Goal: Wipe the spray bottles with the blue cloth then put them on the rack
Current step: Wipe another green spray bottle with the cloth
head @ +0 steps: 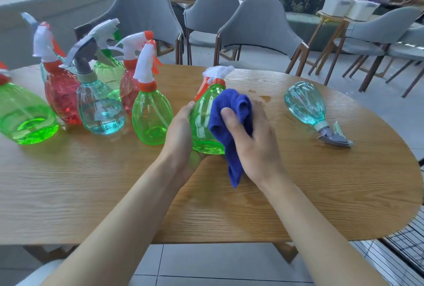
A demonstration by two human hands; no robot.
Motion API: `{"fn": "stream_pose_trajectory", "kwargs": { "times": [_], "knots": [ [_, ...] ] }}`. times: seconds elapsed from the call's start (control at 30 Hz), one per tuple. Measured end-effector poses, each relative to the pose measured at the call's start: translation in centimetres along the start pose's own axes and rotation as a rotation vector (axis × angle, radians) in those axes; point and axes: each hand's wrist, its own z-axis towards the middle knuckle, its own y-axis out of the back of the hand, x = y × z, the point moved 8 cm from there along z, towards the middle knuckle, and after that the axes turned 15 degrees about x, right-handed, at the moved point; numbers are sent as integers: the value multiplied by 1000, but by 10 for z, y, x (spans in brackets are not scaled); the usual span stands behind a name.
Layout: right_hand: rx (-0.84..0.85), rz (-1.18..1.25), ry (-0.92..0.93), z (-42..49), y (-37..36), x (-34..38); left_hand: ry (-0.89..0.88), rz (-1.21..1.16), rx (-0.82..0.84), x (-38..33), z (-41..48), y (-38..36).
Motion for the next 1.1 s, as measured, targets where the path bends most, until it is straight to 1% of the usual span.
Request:
{"fn": "stream_pose_trajectory", "kwargs": {
  "times": [0.07, 0.1, 0.13, 0.27, 0.37, 0.5, 0.57, 0.63, 0.73, 0.8, 0.9, 1.0, 1.1],
  "knots": [
    [14, 248, -120, 3, 1, -13, 22, 31, 36, 2, 0, -5],
    [21, 360, -151, 5, -1, -17, 26, 40, 39, 2, 1, -6],
    [20, 413, -156, 5, -3, -18, 23, 42, 41, 2, 1, -7],
    [13, 315, -95, 1, -7, -10, -9, 10, 42, 1, 5, -3],
    [30, 292, -128, 5, -3, -15, 3, 43, 32, 1, 5, 0],
    [23, 440, -217, 10, 5, -25, 50, 101, 48, 6, 4, -5],
    [-3, 487, -226, 8, 3, -25, 49, 111, 44, 8, 4, -6],
    [-9, 434, -197, 5, -3, -21, 28, 113, 32, 8, 8, -1],
    [31, 300, -110, 3, -8, -11, 5, 108, 8, 2, 10, 6],
    [43, 306, -111, 5, -3, -12, 4, 148, 24, -1, 10, 6],
    [-12, 456, -170, 9, 8, -19, 26, 316, 88, -3, 5, -3],
    [-114, 643, -236, 8, 14, -31, 1, 540, 133, -5, 4, -13],
    [-134, 815, -260, 7, 2, -34, -31, 607, 118, -4, 7, -11]
  ]
}}
